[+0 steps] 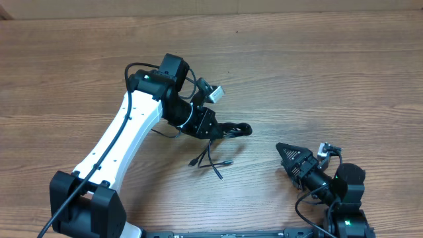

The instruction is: Untangle cables

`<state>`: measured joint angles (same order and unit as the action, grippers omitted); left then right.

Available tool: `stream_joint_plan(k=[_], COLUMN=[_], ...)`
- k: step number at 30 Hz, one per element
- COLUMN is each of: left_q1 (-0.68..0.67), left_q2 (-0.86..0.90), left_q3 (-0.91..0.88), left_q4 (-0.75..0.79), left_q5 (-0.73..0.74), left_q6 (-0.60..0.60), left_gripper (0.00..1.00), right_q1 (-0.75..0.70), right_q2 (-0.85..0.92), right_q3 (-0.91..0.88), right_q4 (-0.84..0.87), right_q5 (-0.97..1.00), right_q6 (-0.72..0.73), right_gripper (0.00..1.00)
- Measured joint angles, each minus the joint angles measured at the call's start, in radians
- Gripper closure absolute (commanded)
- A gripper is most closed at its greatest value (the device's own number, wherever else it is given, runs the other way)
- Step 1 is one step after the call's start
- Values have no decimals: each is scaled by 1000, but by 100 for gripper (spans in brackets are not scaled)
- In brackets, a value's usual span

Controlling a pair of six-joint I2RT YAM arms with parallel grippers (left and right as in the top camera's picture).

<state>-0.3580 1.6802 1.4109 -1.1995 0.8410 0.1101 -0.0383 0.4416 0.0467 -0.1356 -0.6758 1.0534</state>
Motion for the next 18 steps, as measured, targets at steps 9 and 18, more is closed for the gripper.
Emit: stream_joint_plan(k=[9, 18], left_q1=[0, 6], left_q2=[0, 0], left_q3=[0, 1], left_q4=[43, 18], left_q5=[0, 50], left_q6=[-3, -4], left_gripper=[96, 96], right_q1=[0, 0], right_q2=[0, 0], right_q3=[0, 0], right_q4=[0, 1], right_q5=[86, 127], right_q6=[0, 8], right_gripper=[0, 5])
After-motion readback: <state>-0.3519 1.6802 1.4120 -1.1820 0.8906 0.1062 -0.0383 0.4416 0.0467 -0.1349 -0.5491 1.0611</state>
